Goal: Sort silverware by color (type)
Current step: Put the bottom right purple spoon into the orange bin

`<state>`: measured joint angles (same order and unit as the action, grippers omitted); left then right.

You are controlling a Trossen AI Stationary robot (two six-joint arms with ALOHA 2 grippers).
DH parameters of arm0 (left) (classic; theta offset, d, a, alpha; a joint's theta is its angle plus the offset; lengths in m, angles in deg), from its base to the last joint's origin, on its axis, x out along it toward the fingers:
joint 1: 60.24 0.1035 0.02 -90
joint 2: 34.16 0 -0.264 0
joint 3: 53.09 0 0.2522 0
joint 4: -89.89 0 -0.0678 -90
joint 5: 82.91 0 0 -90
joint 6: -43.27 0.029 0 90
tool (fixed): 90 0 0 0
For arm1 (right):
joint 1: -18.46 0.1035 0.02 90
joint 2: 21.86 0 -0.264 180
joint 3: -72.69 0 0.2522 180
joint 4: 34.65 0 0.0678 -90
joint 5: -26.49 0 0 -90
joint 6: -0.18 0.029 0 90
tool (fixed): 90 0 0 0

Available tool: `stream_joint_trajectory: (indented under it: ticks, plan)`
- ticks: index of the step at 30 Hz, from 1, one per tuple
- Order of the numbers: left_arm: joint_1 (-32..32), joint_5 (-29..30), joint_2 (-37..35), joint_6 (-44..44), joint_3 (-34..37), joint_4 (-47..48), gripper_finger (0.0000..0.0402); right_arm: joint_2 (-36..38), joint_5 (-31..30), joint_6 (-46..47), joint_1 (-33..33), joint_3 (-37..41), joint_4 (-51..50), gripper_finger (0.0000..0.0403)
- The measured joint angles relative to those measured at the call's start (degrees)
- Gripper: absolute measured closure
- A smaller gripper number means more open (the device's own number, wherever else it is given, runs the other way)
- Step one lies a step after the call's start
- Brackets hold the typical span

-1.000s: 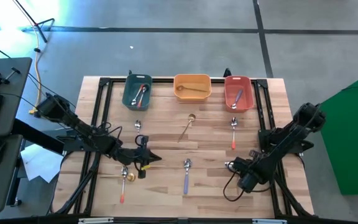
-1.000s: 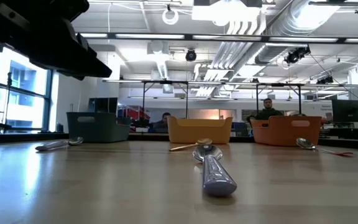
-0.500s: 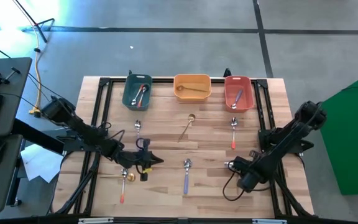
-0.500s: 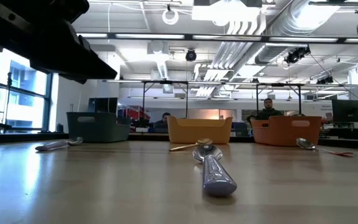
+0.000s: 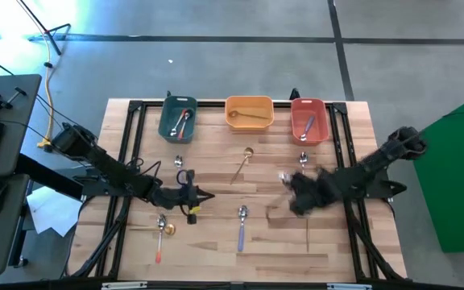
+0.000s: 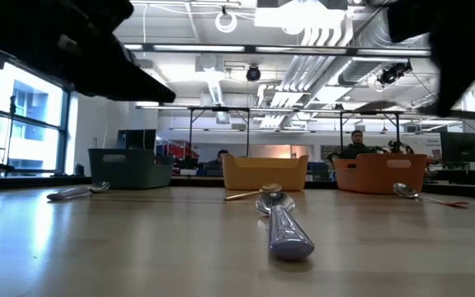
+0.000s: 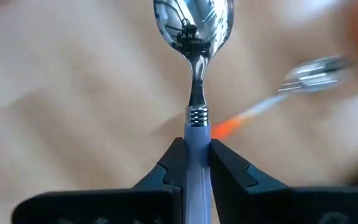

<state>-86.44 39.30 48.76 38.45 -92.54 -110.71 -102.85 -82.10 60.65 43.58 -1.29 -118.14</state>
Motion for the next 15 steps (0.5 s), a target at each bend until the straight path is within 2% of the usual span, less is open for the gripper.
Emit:
stream_joint_trajectory:
  ticks: [4,9,12,15]
  plan:
    - [3.2,-4.7,0.0,1.2,0.0,-1.9,0.0402,0.0,0.1,-15.8,-17.7,-1.9,-2.5,0.0371]
    - [7.4,-6.9,0.0,4.0,0.0,-1.9,0.0402,0.0,2.2,-35.8,-41.3,-3.8,-0.1,0.0370]
    - [9.3,-8.7,0.0,4.5,0.0,-1.8,0.0402,0.0,2.8,-43.9,-53.4,-3.8,0.8,0.0370]
    - [10.6,-9.7,0.0,5.5,0.0,-1.9,0.0401,0.0,3.6,-49.7,-62.4,-3.3,3.0,0.0370]
